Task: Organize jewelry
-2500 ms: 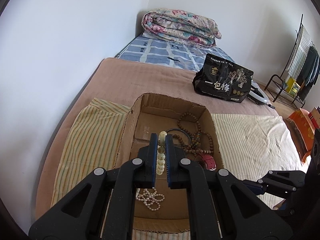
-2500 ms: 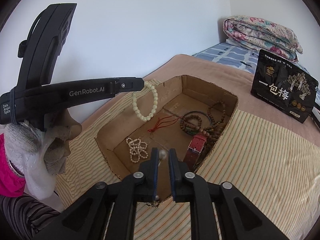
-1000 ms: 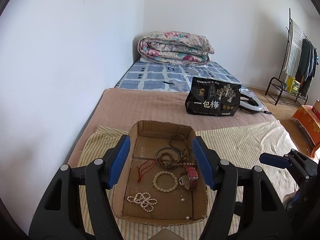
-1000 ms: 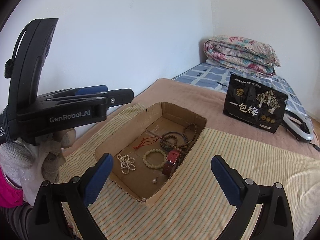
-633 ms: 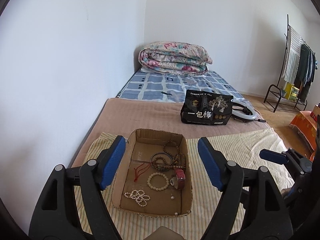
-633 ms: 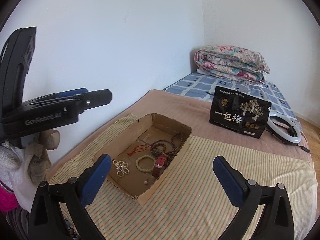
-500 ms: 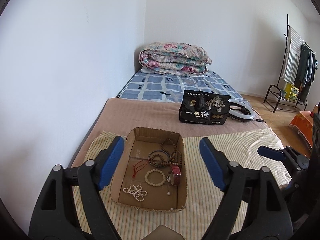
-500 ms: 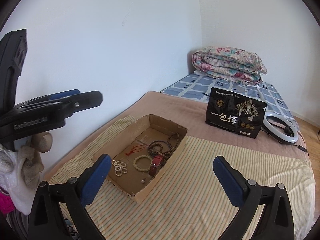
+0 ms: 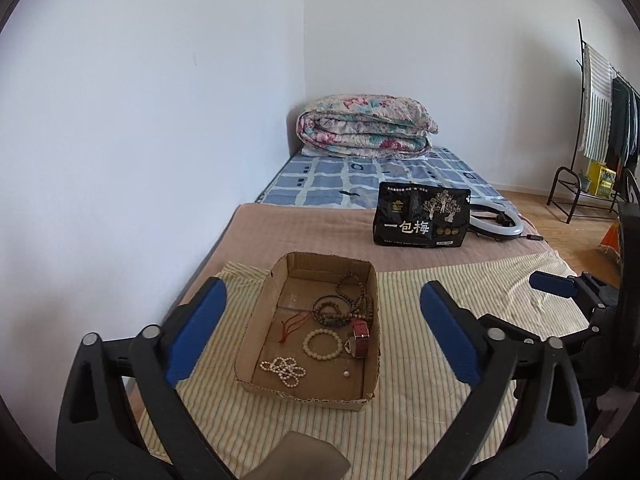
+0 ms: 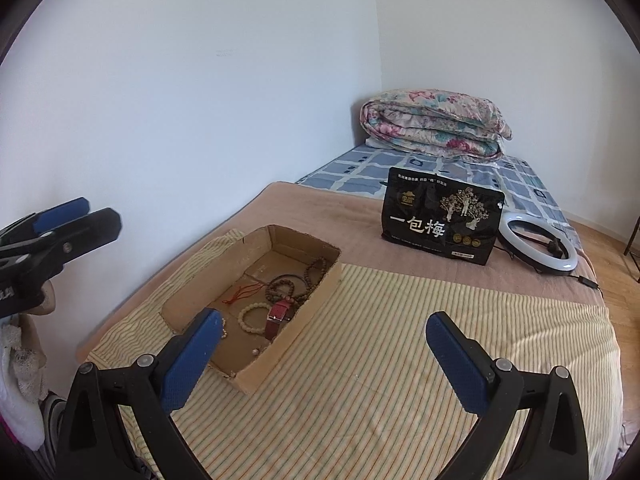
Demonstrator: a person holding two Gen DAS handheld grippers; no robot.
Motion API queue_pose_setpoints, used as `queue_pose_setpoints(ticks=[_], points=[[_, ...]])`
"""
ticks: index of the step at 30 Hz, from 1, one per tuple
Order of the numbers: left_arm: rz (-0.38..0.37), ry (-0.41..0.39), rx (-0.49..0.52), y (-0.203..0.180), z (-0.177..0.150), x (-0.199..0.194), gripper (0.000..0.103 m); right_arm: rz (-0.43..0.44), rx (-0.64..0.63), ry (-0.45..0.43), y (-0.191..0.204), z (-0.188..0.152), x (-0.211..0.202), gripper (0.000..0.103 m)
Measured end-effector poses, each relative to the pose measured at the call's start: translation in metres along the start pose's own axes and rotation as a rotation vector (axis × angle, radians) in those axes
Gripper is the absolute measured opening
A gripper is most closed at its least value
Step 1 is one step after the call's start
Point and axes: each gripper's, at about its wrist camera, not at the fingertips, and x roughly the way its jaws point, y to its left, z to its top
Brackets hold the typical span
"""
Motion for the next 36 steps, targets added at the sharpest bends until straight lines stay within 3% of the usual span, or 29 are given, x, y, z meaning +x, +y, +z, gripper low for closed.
queue_pose_setpoints(ticks=[36], points=[[0.041,0.021,-0.010,-0.006,-0.012,0.011,0.103,-0.061,-0.012,-0.008,-0.013,-0.006,-0.001,0.103]])
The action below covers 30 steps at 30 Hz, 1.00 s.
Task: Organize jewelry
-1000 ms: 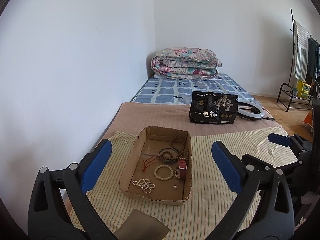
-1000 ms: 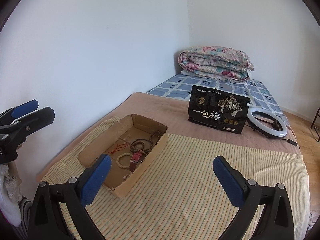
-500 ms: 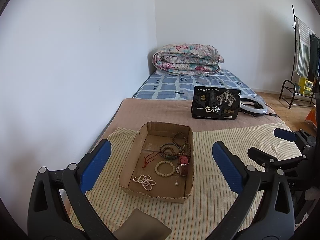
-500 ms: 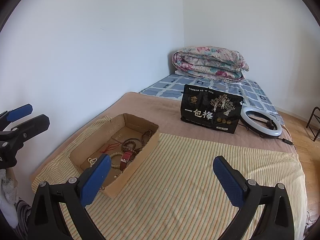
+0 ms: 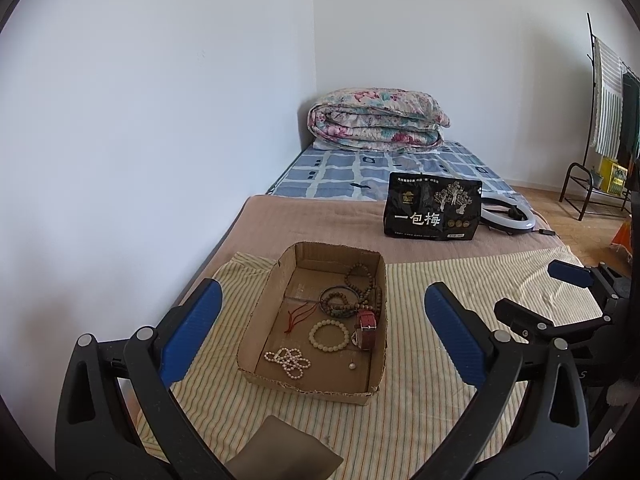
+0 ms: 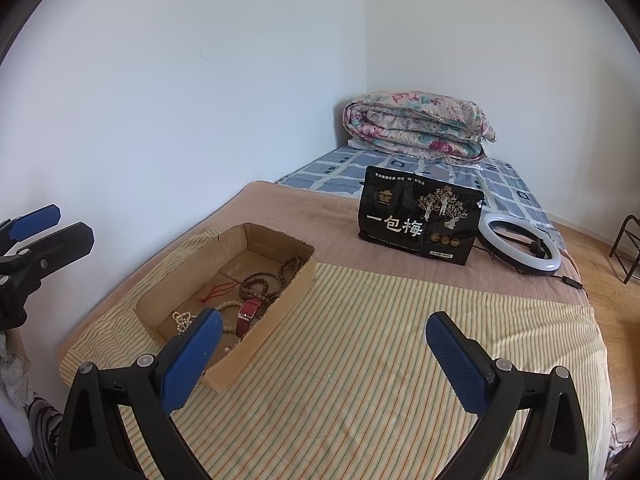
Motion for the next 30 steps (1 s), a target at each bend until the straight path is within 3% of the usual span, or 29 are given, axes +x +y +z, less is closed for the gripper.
queue_pose_setpoints(ticks=[30], points=[[0.000,0.010,0.001,0.0005,-0.0053,0.0015,0.103,0.001,0.001,0.018,-0.0016,-0.0037,0.0036,0.103]])
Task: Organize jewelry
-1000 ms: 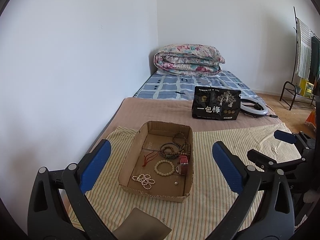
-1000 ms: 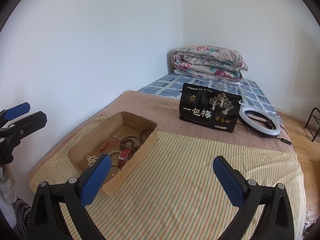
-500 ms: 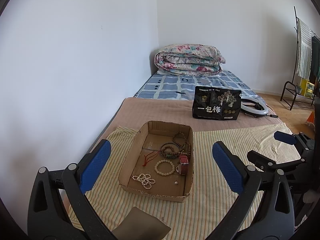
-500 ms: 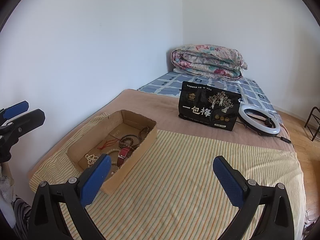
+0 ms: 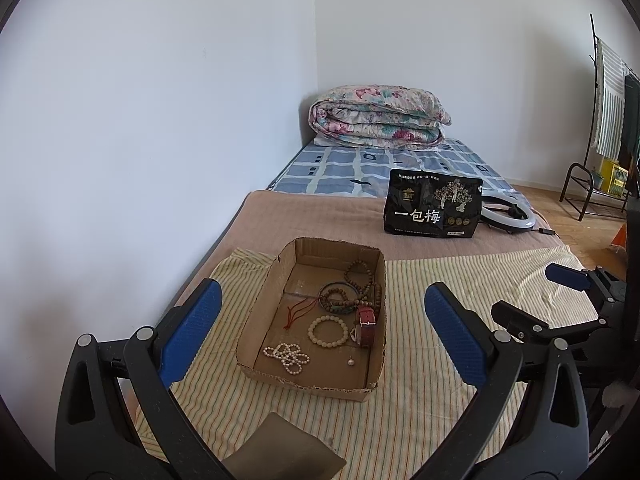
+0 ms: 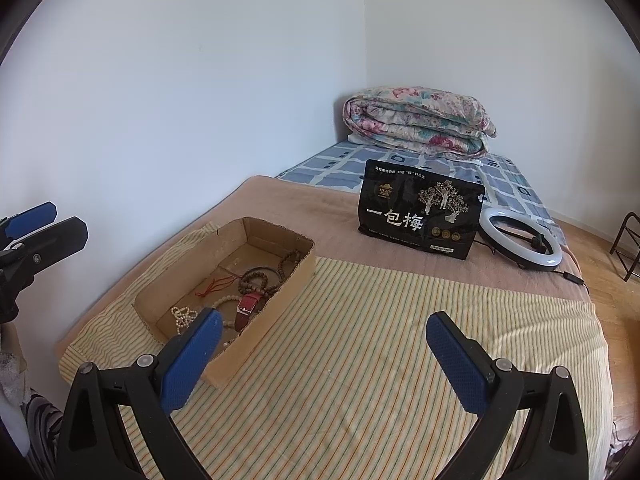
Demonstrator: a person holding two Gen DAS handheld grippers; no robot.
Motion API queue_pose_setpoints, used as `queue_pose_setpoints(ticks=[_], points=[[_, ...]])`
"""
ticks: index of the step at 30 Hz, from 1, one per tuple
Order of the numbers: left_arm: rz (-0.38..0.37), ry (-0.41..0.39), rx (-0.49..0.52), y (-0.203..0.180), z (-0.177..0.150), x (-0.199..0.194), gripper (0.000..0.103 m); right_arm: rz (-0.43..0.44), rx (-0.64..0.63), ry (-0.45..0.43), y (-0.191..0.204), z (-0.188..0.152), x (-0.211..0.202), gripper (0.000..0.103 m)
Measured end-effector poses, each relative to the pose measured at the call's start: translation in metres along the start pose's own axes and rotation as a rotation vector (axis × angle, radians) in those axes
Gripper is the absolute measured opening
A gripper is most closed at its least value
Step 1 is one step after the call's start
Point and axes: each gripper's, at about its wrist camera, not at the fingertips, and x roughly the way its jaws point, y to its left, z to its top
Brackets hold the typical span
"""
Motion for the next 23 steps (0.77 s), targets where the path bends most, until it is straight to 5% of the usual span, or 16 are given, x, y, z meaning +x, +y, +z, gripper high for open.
queue_pose_setpoints(ticks=[23], points=[[0.012,-0.013,-0.002,0.0078,-0.0005,0.0005,0.103,0.002,-0.028,0.008,0.0062,-0.0028,0.0012,0.103]])
